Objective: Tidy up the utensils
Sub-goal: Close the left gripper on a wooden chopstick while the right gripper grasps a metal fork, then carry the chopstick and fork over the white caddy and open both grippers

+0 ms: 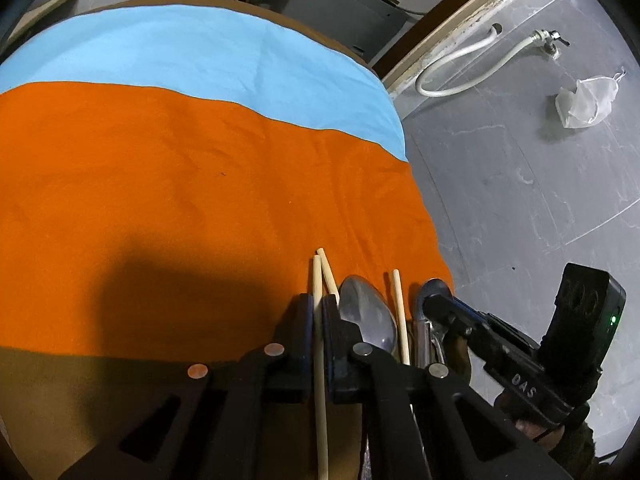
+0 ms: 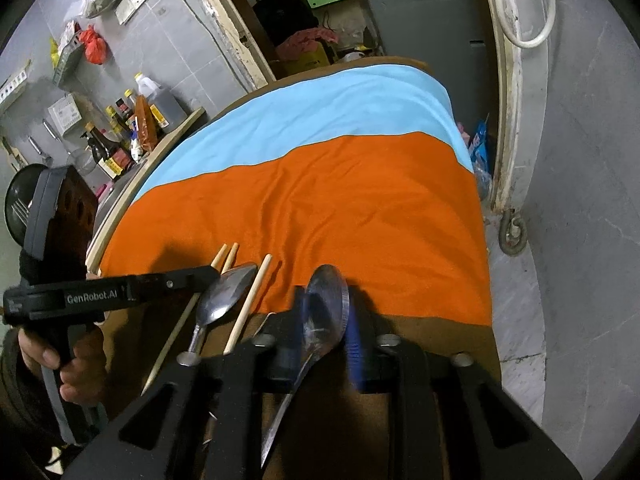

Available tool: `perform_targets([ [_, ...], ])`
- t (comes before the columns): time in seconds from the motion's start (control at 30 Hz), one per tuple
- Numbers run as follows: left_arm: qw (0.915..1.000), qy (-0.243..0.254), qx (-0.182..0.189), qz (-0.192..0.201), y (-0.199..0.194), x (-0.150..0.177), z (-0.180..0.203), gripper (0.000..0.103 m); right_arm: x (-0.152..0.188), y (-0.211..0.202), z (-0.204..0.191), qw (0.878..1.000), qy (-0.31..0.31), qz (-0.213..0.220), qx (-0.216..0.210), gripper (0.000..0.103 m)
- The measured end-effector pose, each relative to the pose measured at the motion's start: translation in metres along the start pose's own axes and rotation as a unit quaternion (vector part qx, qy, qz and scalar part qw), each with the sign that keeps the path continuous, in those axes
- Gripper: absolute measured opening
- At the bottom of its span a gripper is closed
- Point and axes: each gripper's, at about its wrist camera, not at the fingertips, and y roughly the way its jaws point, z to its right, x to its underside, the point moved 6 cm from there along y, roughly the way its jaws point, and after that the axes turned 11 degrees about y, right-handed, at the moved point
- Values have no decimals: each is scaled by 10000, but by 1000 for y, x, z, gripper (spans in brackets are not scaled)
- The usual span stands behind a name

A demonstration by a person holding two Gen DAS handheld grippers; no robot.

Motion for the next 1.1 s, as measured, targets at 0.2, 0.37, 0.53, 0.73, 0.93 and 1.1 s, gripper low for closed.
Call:
perform_targets([
  [0.2,9995,-74,-116,286,-29,11,-3,5,3,-22,-13,9993,-109,338,94,3],
  [0.37,9970,-72,-265,730,-67,15,-3,5,4,-50,-26,9971,-158,714,213,3],
  [0.53,9914,-16,-413,1241,-116,16,1,5,7,-85,-44,9931,-144,1122,323,3],
  [0.73,9848,-158,-397,1682,-173,11,-2,5,2,-128,-88,9850,-240,1709,65,3],
  [0.93,9716,-323,-653,2252,-243,4,-35,5,-7,-145,-155,9732,-495,2223,-332,3],
  [1.1,9544,-467,-1030,2762,-301,7,-76,5,-10,-144,-222,9623,-825,2513,-638,3],
])
